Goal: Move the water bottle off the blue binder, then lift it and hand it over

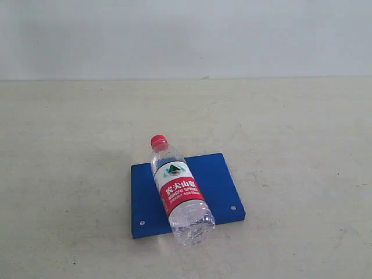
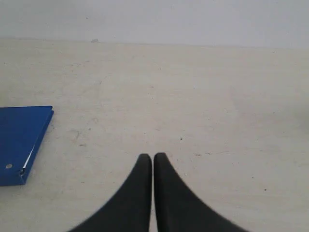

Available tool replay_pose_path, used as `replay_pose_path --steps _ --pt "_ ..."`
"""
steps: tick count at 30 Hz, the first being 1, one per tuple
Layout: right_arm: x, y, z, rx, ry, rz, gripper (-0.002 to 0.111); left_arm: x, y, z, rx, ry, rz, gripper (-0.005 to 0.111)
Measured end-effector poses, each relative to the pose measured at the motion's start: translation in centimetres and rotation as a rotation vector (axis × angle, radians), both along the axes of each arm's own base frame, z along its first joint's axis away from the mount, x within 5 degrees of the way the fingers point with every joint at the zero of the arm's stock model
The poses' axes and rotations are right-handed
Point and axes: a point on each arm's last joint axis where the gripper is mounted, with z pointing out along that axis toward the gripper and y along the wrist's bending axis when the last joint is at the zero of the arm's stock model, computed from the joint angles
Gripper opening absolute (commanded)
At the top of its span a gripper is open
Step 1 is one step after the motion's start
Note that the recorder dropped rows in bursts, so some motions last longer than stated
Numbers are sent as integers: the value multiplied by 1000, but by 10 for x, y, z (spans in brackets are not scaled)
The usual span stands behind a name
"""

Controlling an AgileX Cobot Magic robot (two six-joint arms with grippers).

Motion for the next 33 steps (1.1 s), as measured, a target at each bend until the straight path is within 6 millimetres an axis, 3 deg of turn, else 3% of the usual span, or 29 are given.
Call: replay_pose_path --steps 10,13,14,16,33 --pt "0 0 0 3 -5 0 0 0 0 0 0 0 0 4" --pt "-1 6 0 194 25 18 0 0 0 0 0 0 0 4" --pt "-4 13 -4 310 109 47 0 0 0 0 0 0 0 4" --pt "-8 19 -10 379 207 85 0 0 0 0 0 0 0 4" --pt "-6 16 -8 359 169 70 0 0 0 0 0 0 0 4"
